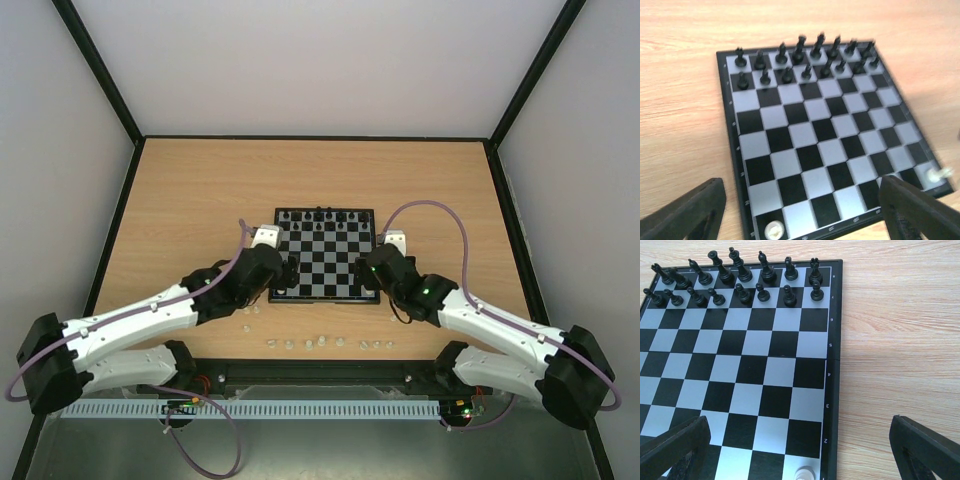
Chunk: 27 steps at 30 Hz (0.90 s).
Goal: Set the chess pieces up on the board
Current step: Place the chess piece on the chessboard, then pick up the chess piece at the center of the board.
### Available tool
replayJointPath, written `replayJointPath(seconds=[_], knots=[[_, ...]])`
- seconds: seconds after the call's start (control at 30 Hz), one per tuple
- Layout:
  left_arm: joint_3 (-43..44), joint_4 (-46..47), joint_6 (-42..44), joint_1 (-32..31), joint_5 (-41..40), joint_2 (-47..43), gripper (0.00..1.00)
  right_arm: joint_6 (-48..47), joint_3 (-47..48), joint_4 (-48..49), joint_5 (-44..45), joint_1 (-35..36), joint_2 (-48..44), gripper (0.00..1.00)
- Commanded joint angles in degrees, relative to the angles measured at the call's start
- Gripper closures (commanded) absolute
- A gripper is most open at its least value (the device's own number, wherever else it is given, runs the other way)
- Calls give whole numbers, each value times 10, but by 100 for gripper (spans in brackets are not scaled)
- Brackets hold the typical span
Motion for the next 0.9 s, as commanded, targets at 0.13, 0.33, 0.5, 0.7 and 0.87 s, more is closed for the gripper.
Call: replayJointPath(seconds=[0.13,0.33,0.5,0.7,0.87], knots=[[-36,98,25,4,-30,-17,1,-3,-3,3,24,2,24,1],[-68,135,30,4,-59,-19,1,-5,0,4,33,2,40,1],[-84,126,23,5,-96,-26,1,-8,1,6,23,2,44,1],[-96,131,19,6,-92,-46,1,-10,6,4,16,2,45,1],[-102,143,19,6,-81,-43,1,-12,6,1,14,2,41,1]])
